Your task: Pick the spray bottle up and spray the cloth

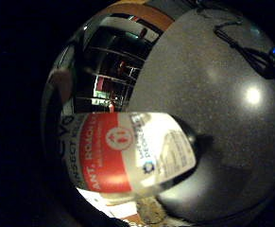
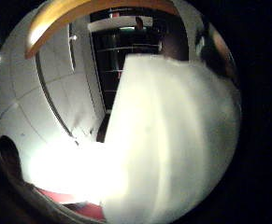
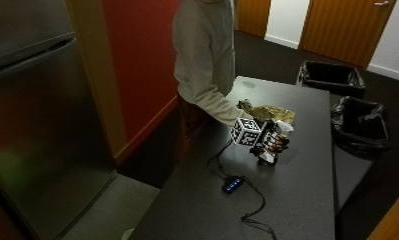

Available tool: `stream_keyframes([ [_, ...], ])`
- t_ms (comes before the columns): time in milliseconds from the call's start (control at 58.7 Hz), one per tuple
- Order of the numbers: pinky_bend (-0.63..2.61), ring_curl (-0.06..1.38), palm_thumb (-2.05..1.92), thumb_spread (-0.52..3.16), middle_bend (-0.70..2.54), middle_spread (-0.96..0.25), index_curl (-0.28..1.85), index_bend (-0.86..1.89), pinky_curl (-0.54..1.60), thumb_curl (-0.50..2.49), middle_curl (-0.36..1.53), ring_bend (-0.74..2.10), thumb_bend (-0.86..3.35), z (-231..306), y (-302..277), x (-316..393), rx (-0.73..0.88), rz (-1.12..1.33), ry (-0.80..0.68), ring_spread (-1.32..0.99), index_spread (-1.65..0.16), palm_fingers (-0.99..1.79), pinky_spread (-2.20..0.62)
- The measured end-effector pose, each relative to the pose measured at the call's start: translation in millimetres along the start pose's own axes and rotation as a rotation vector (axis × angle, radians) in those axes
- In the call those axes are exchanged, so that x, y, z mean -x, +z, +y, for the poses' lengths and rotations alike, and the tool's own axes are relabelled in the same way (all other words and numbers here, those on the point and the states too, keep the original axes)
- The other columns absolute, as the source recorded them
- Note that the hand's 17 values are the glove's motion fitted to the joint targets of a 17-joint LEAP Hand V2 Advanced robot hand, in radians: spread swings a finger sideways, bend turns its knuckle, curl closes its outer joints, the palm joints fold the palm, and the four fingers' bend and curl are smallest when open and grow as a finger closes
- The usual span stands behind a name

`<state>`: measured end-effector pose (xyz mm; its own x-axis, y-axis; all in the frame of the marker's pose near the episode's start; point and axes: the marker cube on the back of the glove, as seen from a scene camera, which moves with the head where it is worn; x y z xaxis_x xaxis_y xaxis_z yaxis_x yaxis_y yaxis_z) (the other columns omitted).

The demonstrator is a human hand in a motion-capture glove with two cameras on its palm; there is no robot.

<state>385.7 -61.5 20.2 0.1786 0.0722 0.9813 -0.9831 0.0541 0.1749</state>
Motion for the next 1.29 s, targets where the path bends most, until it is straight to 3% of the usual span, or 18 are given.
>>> stream_keyframes([
  [136, 0.22, 0.37, 0.90, 0.91, 0.51, -0.13, 0.35, 0.25, 0.32, 0.48, 0.46, 0.54, 0.00, -18.5, 8.8, 7.6, 0.033, 0.015, -0.014, -0.15, -0.22, 1.28, -0.05],
  [256, 0.27, 0.40, 0.95, 0.74, 0.54, -0.13, 0.40, 0.27, 0.34, 0.54, 0.48, 0.57, -0.02, -32.4, 23.6, 12.9, 0.113, 0.076, -0.074, -0.18, -0.19, 1.34, -0.10],
  [477, 0.27, 0.43, 0.98, 0.46, 0.59, -0.11, 0.47, 0.35, 0.36, 0.64, 0.50, 0.61, -0.03, -25.8, 44.2, 50.2, 0.497, 0.266, -0.221, -0.18, -0.16, 1.38, -0.15],
  [545, 0.28, 0.44, 0.98, 0.41, 0.60, -0.11, 0.49, 0.36, 0.36, 0.66, 0.51, 0.62, -0.03, -0.5, 26.3, 74.6, 0.823, 0.366, -0.242, -0.18, -0.15, 1.38, -0.15],
  [596, 0.29, 0.44, 0.97, 0.38, 0.60, -0.11, 0.50, 0.37, 0.37, 0.67, 0.51, 0.62, -0.03, -7.2, 45.5, 92.2, 0.738, 0.404, -0.309, -0.19, -0.15, 1.37, -0.15],
  [664, 0.30, 0.44, 0.97, 0.34, 0.60, -0.11, 0.51, 0.37, 0.37, 0.69, 0.51, 0.63, -0.03, 13.0, 49.3, 130.9, 0.865, 0.333, -0.284, -0.19, -0.15, 1.37, -0.15],
  [920, 0.30, 0.45, 0.96, 0.27, 0.61, -0.11, 0.53, 0.39, 0.37, 0.73, 0.51, 0.64, -0.03, 71.6, 53.2, 170.1, 1.110, 0.825, -0.579, -0.19, -0.14, 1.37, -0.16],
  [1295, 0.31, 0.45, 0.95, 0.23, 0.61, -0.11, 0.55, 0.40, 0.37, 0.76, 0.51, 0.64, -0.03, 162.2, 63.2, 195.7, 1.357, 1.369, -0.766, -0.19, -0.14, 1.37, -0.17],
])
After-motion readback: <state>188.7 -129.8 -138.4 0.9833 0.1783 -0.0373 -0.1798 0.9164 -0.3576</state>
